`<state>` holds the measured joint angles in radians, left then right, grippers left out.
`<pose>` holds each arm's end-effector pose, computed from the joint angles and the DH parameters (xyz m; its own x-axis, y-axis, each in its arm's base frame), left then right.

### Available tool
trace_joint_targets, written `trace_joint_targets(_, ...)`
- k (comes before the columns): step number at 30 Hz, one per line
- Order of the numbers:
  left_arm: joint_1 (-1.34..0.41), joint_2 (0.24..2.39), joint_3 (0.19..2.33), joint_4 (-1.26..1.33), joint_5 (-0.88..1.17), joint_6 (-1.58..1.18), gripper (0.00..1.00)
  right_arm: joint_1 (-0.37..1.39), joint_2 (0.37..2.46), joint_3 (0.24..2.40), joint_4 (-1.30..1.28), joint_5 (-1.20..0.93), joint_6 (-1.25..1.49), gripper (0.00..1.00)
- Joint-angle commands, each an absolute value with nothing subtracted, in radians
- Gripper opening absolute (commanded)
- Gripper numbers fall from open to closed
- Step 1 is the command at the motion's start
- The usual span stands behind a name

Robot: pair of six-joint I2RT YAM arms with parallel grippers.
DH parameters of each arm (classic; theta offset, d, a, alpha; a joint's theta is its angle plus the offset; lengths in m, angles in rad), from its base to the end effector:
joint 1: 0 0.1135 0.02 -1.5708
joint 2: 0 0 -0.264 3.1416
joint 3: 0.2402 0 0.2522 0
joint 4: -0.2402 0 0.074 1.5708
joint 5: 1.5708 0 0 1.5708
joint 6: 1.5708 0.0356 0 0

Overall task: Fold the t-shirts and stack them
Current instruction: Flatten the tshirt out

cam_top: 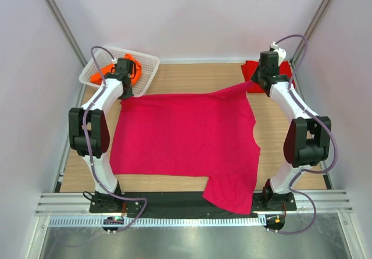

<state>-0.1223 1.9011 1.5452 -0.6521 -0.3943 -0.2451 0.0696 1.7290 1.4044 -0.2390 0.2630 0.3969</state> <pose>0.4117 -0.0368 0.2437 -0.7923 -0.1283 -0.5964 -0.2918 0.9383 0.1857 0.4042 0.0189 0.2950 -0.4327 0.3440 -0.8333 0.3463 0.9168 0.1987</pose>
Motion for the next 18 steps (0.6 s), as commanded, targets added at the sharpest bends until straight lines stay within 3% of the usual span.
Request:
trace_joint_targets(1,-0.118,1.876,1.595,-0.676,-0.422,-0.129,0.0,0.064,1.618,1.431,-0.38,0.293,0.482,0.01)
trace_joint_targets(10,-0.118,1.735,1.485,-0.709,-0.474,-0.144,0.0,0.064,1.482,1.414,-0.546,0.296,0.517,0.01)
trace_joint_targets(18,-0.117,1.453,1.555,-0.791,-0.341,-0.308,0.0,0.064,1.297,1.532,-0.564,0.221,0.571,0.01)
